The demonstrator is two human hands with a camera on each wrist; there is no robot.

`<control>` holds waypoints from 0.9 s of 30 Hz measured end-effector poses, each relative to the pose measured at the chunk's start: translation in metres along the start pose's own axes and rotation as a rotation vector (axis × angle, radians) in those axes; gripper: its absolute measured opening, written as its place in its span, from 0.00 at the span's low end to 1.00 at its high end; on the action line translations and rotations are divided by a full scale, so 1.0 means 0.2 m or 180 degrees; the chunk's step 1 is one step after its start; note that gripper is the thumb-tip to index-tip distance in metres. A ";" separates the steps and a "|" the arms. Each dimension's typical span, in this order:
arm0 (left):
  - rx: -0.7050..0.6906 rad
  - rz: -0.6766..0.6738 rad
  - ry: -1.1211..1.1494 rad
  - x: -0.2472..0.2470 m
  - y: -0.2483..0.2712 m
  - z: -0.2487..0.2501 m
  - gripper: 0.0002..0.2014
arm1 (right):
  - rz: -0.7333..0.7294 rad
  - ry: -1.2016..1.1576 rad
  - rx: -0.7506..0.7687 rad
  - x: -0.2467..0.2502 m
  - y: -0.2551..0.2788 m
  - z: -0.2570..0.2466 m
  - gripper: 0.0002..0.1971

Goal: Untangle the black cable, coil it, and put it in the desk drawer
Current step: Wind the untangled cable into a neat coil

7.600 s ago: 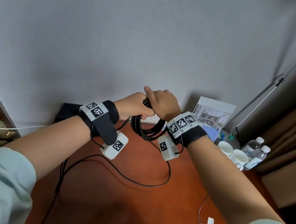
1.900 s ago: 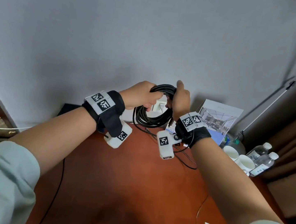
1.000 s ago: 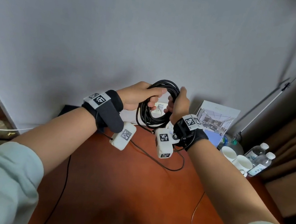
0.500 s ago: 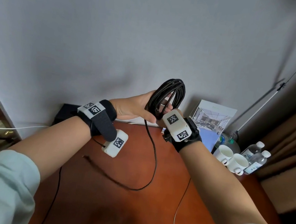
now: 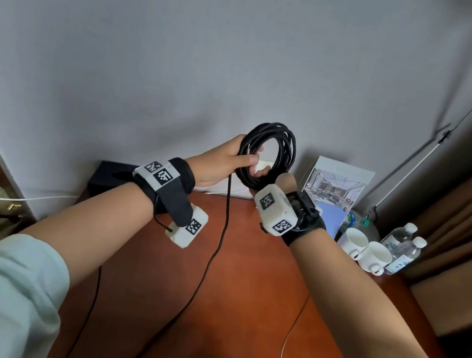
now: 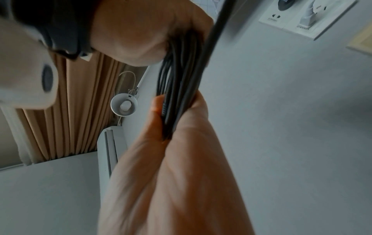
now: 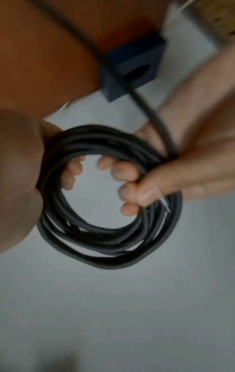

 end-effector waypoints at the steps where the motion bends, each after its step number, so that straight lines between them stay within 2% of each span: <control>1: 0.0037 -0.0049 -0.0034 0.01 0.00 0.01 0.16 | 0.0043 0.0108 0.0144 -0.01 0.01 -0.02 0.23; 2: 0.0082 -0.0112 -0.0088 0.03 0.00 0.02 0.17 | 0.0118 0.0222 0.0256 -0.01 0.02 -0.04 0.24; 6: 0.0154 -0.0304 -0.0490 0.09 -0.01 0.06 0.14 | -0.0253 0.1223 0.0506 -0.06 0.07 -0.13 0.32; 10: 0.0268 -0.0507 -0.1172 0.15 -0.03 0.15 0.18 | -0.0286 0.2866 0.1420 -0.12 0.15 -0.20 0.37; 12: 0.0364 -0.0734 -0.1725 0.17 -0.03 0.17 0.12 | -0.0282 0.3544 0.1875 -0.16 0.19 -0.22 0.38; 14: 0.0402 -0.0898 -0.2059 0.16 -0.04 0.17 0.09 | -0.0403 0.4315 0.2197 -0.21 0.23 -0.21 0.36; 17: 0.0468 -0.1006 -0.2140 0.17 -0.03 0.16 0.10 | -0.0554 0.5050 0.2183 -0.25 0.23 -0.18 0.28; 20: 0.0507 -0.0887 -0.2224 0.18 -0.02 0.15 0.06 | -0.0618 0.4911 0.1902 -0.24 0.19 -0.16 0.27; 23: 0.0362 -0.0584 -0.2492 0.17 -0.04 0.15 0.16 | -0.0628 0.4276 0.1697 -0.21 0.16 -0.12 0.25; 27: 0.0159 0.0057 -0.2789 0.18 -0.06 0.08 0.26 | -0.0348 0.3410 0.1667 -0.19 0.13 -0.07 0.24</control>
Point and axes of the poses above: each hand's wrist, its own y-axis away from the middle knuckle, its own x-axis out of the back of the hand, z = x × y, the point moved 2 cm from there along -y, towards the middle knuckle, and after that the axes turned 9 degrees about -x, right-handed, at the moved point
